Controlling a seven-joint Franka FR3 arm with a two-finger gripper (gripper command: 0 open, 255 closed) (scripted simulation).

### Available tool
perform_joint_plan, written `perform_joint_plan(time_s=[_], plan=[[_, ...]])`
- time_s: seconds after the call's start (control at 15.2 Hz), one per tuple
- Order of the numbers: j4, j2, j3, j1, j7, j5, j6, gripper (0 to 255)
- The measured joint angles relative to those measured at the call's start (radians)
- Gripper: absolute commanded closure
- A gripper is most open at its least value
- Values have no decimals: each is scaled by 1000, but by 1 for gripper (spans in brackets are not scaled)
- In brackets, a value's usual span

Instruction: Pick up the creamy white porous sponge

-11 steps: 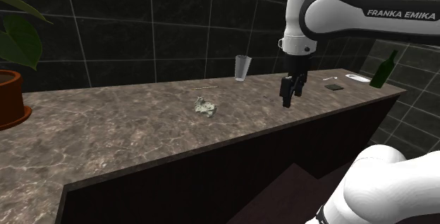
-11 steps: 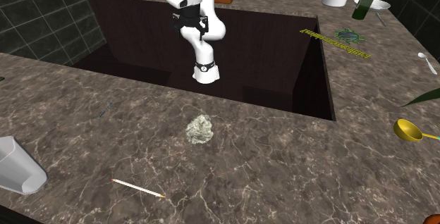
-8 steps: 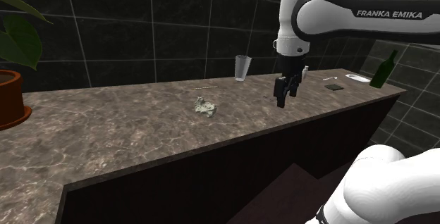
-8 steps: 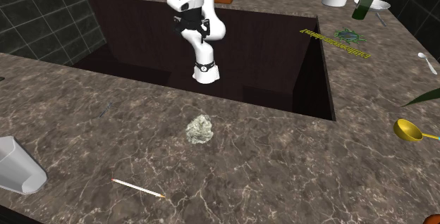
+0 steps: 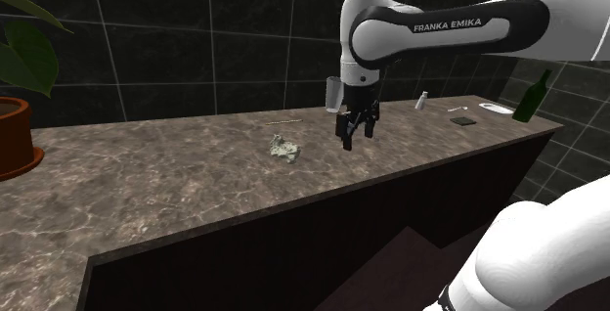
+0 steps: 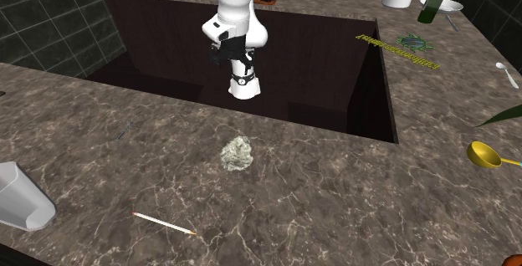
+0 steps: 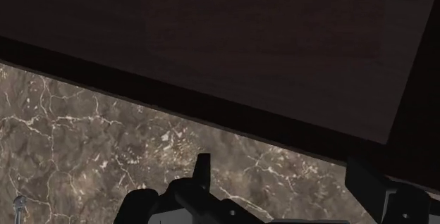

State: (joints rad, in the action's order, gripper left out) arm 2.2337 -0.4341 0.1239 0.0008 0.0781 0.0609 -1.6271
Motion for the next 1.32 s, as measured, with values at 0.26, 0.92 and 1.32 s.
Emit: perform_joint_plan(time_s=[0.26, 0.92, 1.32], plan=[[-83, 155, 29, -2, 76, -5, -61, 0], [-410, 567, 55, 2, 232, 30, -122, 0], [-486, 681, 52, 10, 269, 42, -153, 0]])
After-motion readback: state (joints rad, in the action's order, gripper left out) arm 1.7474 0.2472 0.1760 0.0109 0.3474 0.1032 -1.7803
